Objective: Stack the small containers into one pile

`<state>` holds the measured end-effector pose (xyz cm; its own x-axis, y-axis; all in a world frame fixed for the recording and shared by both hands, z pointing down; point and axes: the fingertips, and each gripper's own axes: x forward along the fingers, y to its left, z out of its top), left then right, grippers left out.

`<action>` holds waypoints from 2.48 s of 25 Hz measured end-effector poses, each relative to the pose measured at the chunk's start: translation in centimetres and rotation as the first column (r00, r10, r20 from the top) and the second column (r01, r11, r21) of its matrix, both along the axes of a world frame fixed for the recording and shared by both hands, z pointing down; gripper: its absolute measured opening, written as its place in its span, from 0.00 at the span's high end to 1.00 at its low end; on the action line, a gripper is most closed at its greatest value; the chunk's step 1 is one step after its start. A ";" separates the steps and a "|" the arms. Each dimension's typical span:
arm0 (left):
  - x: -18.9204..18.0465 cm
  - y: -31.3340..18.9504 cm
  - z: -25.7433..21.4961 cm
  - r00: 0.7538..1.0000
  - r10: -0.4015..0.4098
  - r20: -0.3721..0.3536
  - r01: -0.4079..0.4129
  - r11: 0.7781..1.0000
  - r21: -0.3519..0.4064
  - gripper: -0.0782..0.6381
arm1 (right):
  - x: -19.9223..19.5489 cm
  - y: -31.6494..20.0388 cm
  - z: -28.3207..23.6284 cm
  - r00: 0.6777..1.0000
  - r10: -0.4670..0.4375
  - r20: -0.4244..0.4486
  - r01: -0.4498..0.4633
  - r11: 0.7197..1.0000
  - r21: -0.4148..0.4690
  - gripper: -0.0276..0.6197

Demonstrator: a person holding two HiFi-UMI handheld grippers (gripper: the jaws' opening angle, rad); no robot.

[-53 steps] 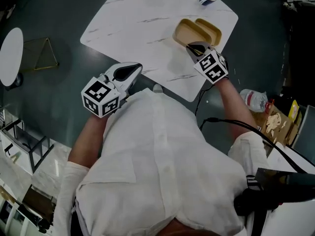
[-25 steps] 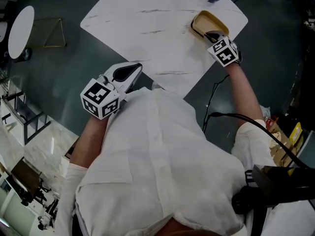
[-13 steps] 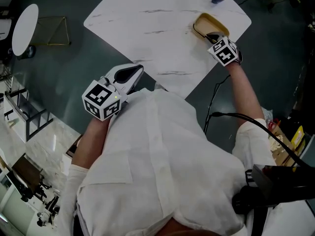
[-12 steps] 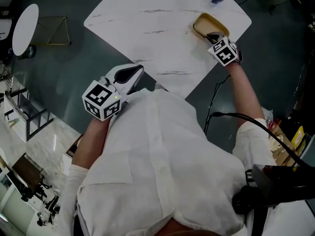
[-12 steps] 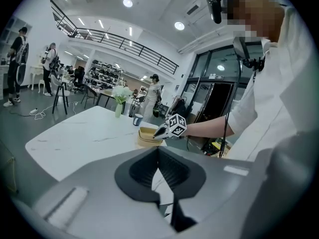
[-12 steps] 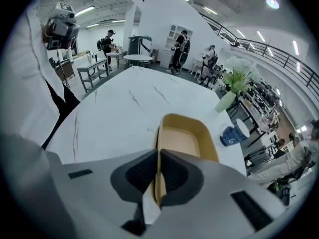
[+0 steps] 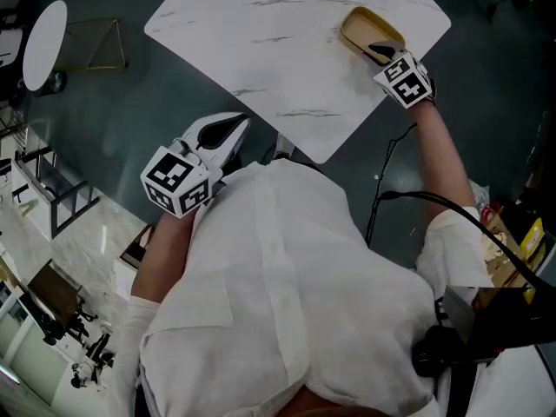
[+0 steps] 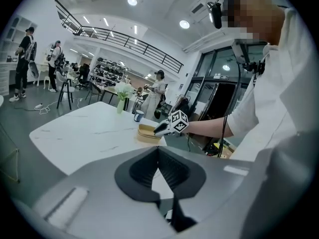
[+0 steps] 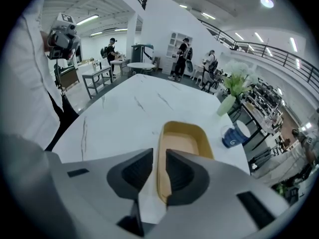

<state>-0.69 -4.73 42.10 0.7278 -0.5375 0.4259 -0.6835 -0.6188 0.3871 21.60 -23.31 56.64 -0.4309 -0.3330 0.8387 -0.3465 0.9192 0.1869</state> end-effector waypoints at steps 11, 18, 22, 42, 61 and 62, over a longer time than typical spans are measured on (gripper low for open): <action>-0.4 2.4 -2.1 0.996 0.091 -0.020 -0.089 0.994 0.070 0.88 | 1.7 7.8 -4.5 0.928 0.315 0.199 -0.323 0.946 0.008 0.95; -3.4 5.1 -3.7 0.989 0.144 -0.043 -0.139 0.986 0.096 0.88 | -2.2 16.2 -6.8 0.846 0.444 0.295 -0.453 0.891 -0.044 0.95; -4.9 7.5 -4.2 0.984 0.172 -0.051 -0.166 0.981 0.104 0.88 | -5.9 20.1 -9.2 0.789 0.465 0.401 -0.496 0.868 -0.031 0.95; -8.8 19.1 -3.6 0.962 0.256 -0.099 -0.246 0.963 0.107 0.88 | -18.0 35.5 -12.0 0.751 0.409 0.519 -0.428 0.899 -0.090 0.95; -8.5 22.8 -2.1 0.953 0.290 -0.090 -0.284 0.956 0.079 0.88 | -20.3 39.5 -12.2 0.782 0.353 0.513 -0.373 0.925 -0.069 0.95; -8.5 22.8 -2.1 0.952 0.291 -0.089 -0.285 0.955 0.079 0.88 | -20.4 39.6 -12.3 0.783 0.353 0.513 -0.372 0.926 -0.068 0.95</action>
